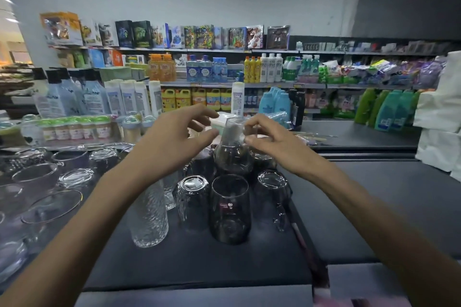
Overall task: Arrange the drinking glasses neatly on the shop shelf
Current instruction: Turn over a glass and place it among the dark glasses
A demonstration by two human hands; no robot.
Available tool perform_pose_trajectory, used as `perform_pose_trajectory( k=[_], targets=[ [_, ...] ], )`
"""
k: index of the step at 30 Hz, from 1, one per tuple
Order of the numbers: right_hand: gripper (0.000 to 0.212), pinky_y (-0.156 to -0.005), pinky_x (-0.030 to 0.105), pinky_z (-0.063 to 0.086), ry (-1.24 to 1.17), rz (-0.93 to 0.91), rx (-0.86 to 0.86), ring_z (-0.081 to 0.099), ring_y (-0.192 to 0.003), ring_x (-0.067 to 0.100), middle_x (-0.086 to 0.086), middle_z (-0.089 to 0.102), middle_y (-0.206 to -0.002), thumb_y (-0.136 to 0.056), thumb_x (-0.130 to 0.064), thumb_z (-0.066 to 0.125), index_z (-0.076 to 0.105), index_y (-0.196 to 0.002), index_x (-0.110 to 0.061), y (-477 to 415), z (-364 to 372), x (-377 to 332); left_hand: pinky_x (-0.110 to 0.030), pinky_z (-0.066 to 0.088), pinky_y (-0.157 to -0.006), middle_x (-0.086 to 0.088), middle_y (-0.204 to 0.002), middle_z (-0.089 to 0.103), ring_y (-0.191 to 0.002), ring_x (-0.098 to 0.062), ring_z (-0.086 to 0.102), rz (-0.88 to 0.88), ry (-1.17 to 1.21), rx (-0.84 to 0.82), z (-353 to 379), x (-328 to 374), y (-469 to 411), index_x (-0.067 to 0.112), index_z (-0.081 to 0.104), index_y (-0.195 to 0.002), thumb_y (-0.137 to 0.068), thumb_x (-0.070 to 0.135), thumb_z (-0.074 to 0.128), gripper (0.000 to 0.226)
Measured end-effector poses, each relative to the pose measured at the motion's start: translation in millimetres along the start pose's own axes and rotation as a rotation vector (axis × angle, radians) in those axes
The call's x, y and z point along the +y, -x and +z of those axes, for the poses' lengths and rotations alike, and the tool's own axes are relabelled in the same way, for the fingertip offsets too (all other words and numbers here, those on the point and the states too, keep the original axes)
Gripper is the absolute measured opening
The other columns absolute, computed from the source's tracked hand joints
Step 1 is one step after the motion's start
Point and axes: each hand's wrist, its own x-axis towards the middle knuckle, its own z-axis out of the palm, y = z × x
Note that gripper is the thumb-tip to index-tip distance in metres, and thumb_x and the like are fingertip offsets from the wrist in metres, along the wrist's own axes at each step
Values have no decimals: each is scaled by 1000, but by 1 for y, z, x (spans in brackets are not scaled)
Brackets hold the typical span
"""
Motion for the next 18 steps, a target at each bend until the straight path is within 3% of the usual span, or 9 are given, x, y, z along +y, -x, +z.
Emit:
perform_pose_trajectory(
  k=[2,3,7,9,11,13,16,18],
  targets=[
    [9,-101,45,55,-216,52,74,68,-114,22,3,66,-121,-105,-22,58,58,-104,-31,-2,2,-1,-37,60,-87,16,-107,70,-97,5,65,0,-5,-11,1,-2,2,33,66,-126,-97,46,65,31],
    [10,-99,48,56,-363,70,113,69,-113,28,9,65,-121,-105,-20,57,59,-104,-29,-3,3,-4,-38,60,-87,16,-107,70,-97,4,66,-2,-6,-16,2,-3,2,33,66,-126,-97,47,65,32],
    [24,-79,42,55,-836,92,253,67,-99,26,10,63,-118,-104,-19,53,55,-128,-22,-8,7,-14,-41,60,-89,13,-109,70,-99,-1,66,-16,3,-8,3,-3,2,32,65,-128,-96,46,65,35],
    [37,-72,39,57,-940,126,311,69,-97,24,7,66,-121,-105,-24,53,52,-141,-27,-11,10,-19,-41,60,-89,12,-111,69,-99,-3,67,-16,-4,-5,1,-1,0,32,64,-128,-96,46,65,35],
    [36,-79,45,61,-1023,189,333,71,-108,29,8,69,-128,-105,-31,54,55,-141,-31,-12,13,-21,-41,60,-89,10,-112,69,-98,-4,67,-9,0,-3,-1,2,-2,31,64,-129,-96,46,65,36],
    [31,-88,52,59,-1064,240,314,72,-111,34,12,73,-122,-104,-39,55,60,-132,-26,-10,15,-24,-36,60,-86,9,-116,68,-97,-3,68,-11,19,4,-2,8,-5,31,62,-131,-96,49,66,40],
    [31,-85,47,57,-1055,257,296,75,-99,31,12,77,-111,-100,-47,59,68,-110,-19,-8,14,-27,-20,52,-76,10,-124,64,-99,-5,65,-43,56,-10,-2,24,-11,33,51,-145,-92,64,61,63],
    [36,-93,47,56,-1004,270,287,73,-106,33,14,75,-119,-95,-50,63,74,-108,-17,-9,13,-31,-30,57,-83,9,-125,65,-103,-11,67,-77,145,-73,-1,35,-17,34,42,-153,-89,73,57,76]
  ],
)
